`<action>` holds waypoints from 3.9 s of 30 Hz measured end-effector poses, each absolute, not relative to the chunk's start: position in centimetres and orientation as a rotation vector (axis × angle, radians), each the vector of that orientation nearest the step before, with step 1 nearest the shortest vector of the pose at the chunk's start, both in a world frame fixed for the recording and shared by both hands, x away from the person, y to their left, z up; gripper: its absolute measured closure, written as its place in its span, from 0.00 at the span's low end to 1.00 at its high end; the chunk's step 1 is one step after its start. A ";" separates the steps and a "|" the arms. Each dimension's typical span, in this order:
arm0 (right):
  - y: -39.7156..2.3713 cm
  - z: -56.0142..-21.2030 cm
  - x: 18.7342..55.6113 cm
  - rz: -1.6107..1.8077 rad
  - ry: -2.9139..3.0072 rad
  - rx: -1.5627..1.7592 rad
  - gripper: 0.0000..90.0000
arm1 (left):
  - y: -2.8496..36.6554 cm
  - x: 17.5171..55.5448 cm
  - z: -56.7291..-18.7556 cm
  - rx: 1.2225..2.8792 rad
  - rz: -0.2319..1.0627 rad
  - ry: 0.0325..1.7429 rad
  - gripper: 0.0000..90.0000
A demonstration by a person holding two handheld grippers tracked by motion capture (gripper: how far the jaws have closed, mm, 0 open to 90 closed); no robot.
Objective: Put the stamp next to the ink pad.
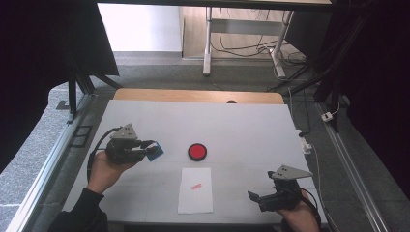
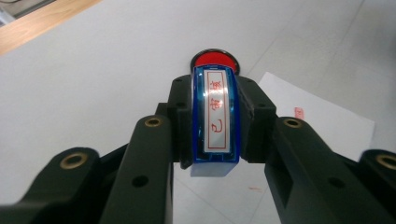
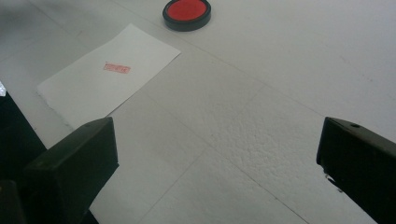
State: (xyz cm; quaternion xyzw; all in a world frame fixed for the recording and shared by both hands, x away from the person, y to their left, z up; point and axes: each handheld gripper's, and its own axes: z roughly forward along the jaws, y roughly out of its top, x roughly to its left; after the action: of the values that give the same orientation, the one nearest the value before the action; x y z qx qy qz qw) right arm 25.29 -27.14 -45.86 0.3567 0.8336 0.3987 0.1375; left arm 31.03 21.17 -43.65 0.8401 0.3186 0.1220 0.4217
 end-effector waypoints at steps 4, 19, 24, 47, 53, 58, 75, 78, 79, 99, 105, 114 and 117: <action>-27.4 -45.8 25.2 1.162 2.402 1.048 0.00 | 21.7 31.3 -44.0 2.098 0.312 0.851 0.78; -27.9 -45.7 25.0 1.161 2.393 1.055 0.00 | 23.0 32.7 -46.3 2.089 0.320 1.013 0.78; -27.8 -45.7 25.0 1.153 2.400 1.046 0.00 | 22.8 33.1 -47.1 2.103 0.332 1.030 0.78; -27.5 -45.8 24.9 1.126 2.417 1.023 0.00 | 21.5 34.3 -50.1 2.213 0.278 1.077 0.78; -27.5 -45.8 24.9 1.128 2.420 1.021 0.00 | 21.5 34.3 -50.3 2.214 0.249 1.087 0.73; -27.5 -45.8 25.0 1.128 2.421 1.022 0.00 | 21.6 34.3 -50.2 2.199 0.236 1.097 0.66; -27.5 -45.8 24.9 1.138 2.422 1.017 0.00 | 22.3 33.4 -48.2 2.098 0.229 1.058 0.23; -27.5 -45.8 24.9 1.139 2.422 1.015 0.00 | 22.1 33.0 -47.7 2.094 0.206 1.037 0.16; -27.5 -45.7 24.9 1.139 2.423 1.015 0.00 | 22.0 32.8 -47.5 2.097 0.211 1.034 0.14; -27.5 -45.7 24.9 1.142 2.423 1.009 0.00 | 24.0 27.8 -45.5 1.923 0.134 1.044 0.04; -27.5 -45.7 24.9 1.142 2.422 1.009 0.00 | 24.7 25.8 -45.4 1.911 0.154 1.041 0.02; -27.5 -45.7 24.9 1.138 2.423 1.008 0.00 | 26.0 22.8 -45.6 1.881 0.193 1.056 0.00; -27.5 -45.7 24.9 1.139 2.424 1.007 0.00 | 26.4 21.9 -45.9 1.884 0.207 1.063 0.00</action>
State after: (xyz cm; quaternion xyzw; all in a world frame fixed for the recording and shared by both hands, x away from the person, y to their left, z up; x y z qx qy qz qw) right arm 24.87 -27.51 -45.74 0.3486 0.8388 0.3941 0.1398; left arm 21.91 26.39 -45.87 0.7672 0.4330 0.0841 0.4656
